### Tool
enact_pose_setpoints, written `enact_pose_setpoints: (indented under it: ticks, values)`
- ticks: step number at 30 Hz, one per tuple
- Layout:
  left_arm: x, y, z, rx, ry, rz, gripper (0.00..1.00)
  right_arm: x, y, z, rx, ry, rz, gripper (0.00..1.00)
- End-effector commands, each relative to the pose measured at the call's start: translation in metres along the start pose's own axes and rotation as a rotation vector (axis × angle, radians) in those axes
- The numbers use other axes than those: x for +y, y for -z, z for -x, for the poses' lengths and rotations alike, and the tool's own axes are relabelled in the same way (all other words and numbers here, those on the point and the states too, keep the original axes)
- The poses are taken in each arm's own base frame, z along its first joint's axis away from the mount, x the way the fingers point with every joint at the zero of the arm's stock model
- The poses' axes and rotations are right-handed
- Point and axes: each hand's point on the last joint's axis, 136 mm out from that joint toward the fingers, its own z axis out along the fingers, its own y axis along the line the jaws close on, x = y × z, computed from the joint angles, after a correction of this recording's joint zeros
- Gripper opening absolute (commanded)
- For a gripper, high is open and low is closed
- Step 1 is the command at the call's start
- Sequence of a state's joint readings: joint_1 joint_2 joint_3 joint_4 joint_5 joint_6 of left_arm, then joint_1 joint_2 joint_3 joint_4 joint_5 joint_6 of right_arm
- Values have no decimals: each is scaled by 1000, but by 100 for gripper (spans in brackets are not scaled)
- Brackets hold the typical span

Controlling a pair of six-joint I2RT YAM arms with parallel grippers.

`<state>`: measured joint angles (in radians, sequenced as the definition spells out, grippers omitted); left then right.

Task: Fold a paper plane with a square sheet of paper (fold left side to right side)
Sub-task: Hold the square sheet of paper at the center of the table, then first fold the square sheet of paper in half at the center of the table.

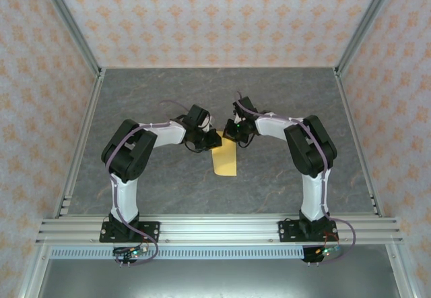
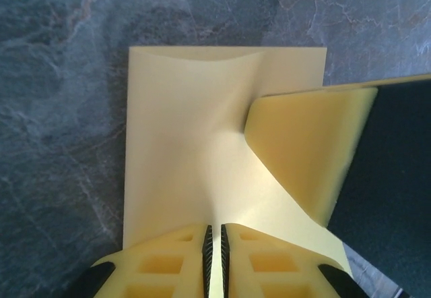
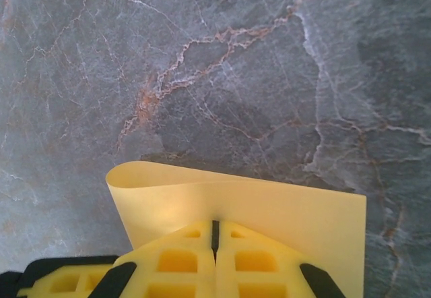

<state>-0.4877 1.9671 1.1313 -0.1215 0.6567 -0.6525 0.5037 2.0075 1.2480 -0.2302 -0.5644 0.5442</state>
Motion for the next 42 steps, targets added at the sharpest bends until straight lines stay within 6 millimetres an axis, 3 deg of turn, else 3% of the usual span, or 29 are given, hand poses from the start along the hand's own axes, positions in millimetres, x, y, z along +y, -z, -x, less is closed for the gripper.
enact_pose_setpoints:
  ticks: [1, 4, 8, 26, 42]
  values:
    - [6, 8, -19, 28, -14, 41, 16, -40, -16, -18, 53, -28, -154, 0]
    - [-8, 18, -19, 11, -39, 1, 16, -45, -16, -19, 54, -29, -171, 0]
    - [-14, 14, -25, 26, -55, -9, 16, -46, -16, -21, 58, -31, -176, 0]
    - [19, -2, -62, 112, -42, 70, 16, -45, -13, -21, 52, -31, -181, 0]
    - [14, 12, -111, 170, -125, -2, 14, -50, -13, -23, 59, -34, -198, 0]
